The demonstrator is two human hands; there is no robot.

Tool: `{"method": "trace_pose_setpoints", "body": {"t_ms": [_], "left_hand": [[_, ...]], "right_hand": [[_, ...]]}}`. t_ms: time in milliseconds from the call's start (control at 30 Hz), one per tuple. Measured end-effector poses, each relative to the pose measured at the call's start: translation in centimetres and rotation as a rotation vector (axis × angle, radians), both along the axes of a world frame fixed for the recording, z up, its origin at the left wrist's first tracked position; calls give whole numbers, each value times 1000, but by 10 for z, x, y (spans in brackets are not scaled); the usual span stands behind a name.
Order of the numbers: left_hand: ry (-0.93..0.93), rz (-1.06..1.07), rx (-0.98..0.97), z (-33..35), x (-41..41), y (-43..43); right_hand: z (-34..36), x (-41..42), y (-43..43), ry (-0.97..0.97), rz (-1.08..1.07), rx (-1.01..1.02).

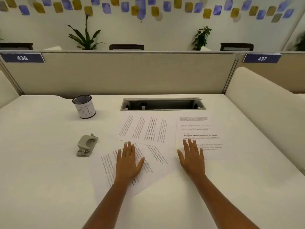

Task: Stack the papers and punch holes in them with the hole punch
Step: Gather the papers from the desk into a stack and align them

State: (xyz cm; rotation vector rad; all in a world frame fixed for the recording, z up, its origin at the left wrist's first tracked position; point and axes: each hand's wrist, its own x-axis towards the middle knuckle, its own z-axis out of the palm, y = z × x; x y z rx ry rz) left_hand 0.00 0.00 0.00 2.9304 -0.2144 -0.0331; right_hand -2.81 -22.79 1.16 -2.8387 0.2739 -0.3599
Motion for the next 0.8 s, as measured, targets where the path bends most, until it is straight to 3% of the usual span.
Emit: {"method": "trace_pose_setpoints", "body": {"t_ms": [300,800], "left_hand": [[15,45,-82,-13,-6,0],[-11,95,-56,-14,-8,-1]], "right_hand": [[-14,-3,-2,123,27,-3],[-25,-14,-6,146,93,31]]}}
